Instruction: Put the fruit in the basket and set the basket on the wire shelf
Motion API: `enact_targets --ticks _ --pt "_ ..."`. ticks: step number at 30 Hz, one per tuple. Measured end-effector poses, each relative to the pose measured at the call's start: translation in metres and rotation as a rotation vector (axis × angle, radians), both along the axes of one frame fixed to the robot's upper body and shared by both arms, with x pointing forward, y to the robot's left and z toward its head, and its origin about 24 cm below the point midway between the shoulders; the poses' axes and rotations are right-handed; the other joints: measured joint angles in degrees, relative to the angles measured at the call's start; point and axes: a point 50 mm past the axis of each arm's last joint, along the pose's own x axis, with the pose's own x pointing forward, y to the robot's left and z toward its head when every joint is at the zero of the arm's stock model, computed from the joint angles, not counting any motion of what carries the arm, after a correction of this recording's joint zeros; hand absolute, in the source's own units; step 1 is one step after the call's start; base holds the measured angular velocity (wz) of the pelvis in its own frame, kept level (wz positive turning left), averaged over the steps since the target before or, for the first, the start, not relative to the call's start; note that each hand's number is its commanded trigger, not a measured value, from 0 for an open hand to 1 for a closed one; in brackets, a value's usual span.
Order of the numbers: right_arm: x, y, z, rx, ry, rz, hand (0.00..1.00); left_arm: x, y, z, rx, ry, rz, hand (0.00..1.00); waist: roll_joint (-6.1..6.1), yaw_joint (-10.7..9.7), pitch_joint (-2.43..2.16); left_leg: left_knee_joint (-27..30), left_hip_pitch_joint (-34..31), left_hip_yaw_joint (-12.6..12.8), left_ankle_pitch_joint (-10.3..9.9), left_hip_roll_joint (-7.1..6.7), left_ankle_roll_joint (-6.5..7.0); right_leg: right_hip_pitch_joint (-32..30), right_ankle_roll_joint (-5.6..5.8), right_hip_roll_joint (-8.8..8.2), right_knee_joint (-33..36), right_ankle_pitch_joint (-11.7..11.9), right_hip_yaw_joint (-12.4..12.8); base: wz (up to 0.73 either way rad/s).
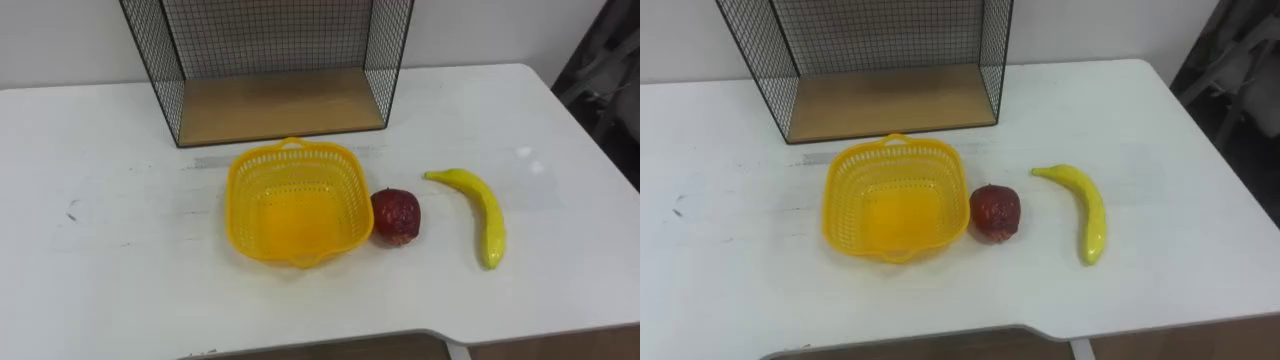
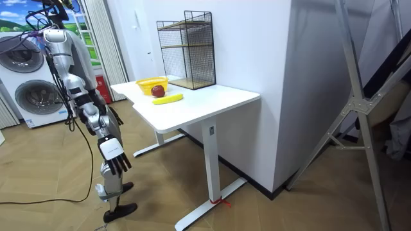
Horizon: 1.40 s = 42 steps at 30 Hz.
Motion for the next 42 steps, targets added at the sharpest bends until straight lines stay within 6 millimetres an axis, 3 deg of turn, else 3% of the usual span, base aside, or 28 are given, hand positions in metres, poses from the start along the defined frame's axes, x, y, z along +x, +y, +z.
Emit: enact_targets --ticks 9,11,18,24,26,30,33,37,42 --pt "-0.001 0.002 -0.001 0.040 -0.065 -0.178 0.00 -0.012 0.000 -0.001 -0.018 0.013 0.050 0.00 -0.05 0.1 0.16 -0.4 0.2 -0.1 0.0 -0.10 -0.07 0.8 -0.16 0.00 -1.7 0.1 -0.1 0.00" --pt "-0.004 0.003 -0.001 0.052 -0.070 -0.232 0.00 -0.015 0.000 -0.001 -0.025 0.020 0.061 0.00 -0.09 -0.1 0.48 -0.6 0.6 -0.2 0.0 -0.09 -0.09 1.1 -0.17 0.03 -1.8 0.2 -0.2 0.00" --pt "-0.009 0.004 -0.002 0.079 -0.090 -0.306 0.00 -0.017 -0.002 -0.002 -0.062 0.033 0.067 0.00 0.44 -0.1 0.15 -0.7 0.4 -0.5 0.0 -0.07 -0.10 1.1 -0.20 0.03 -1.7 0.2 -0.6 0.02" --pt "-0.013 0.005 -0.002 0.094 -0.123 -0.431 0.00 -0.017 -0.002 -0.002 -0.068 0.024 0.093 0.00 0.49 -0.2 0.17 -0.7 0.7 -0.5 0.0 -0.07 -0.10 1.5 -0.22 0.07 -1.8 0.2 -0.5 0.00" --pt "-0.017 0.004 -0.002 0.096 -0.142 -0.545 0.00 -0.017 -0.002 -0.002 -0.064 0.025 0.095 0.00 0.39 -0.1 0.43 -0.8 1.2 -0.5 0.0 -0.08 -0.10 1.8 -0.22 0.06 -1.8 0.2 -0.6 0.00" --pt "-0.023 0.004 -0.003 0.096 -0.170 -0.722 0.00 -0.018 -0.001 -0.002 -0.060 0.025 0.099 0.00 0.29 -0.6 0.43 -0.8 1.3 -0.5 0.0 -0.07 -0.11 2.0 -0.22 0.09 -1.7 0.2 -0.8 0.00" --pt "-0.029 0.000 -0.002 0.083 -0.208 -0.932 0.00 -0.023 0.001 -0.002 -0.057 0.017 0.154 0.00 0.27 -1.8 0.14 -0.9 1.1 -0.6 0.0 -0.12 -0.11 1.9 -0.22 0.06 -1.8 0.2 -0.9 0.00" --pt "-0.036 -0.013 0.002 0.025 -0.302 -1.339 0.00 -0.035 0.011 0.001 -0.020 0.001 0.258 0.00 0.00 -3.7 -0.35 -0.8 1.3 -0.7 0.0 -0.14 -0.11 2.0 -0.22 0.08 -1.7 0.2 -0.9 -0.01" --pt "-0.021 -0.037 0.012 -0.009 -0.463 -1.652 0.00 -0.034 0.020 0.005 0.020 -0.022 0.282 0.00 -0.17 -5.2 -0.33 -0.7 1.3 -0.5 0.0 -0.18 -0.09 2.2 -0.22 0.05 -1.5 0.2 -0.6 -0.02"
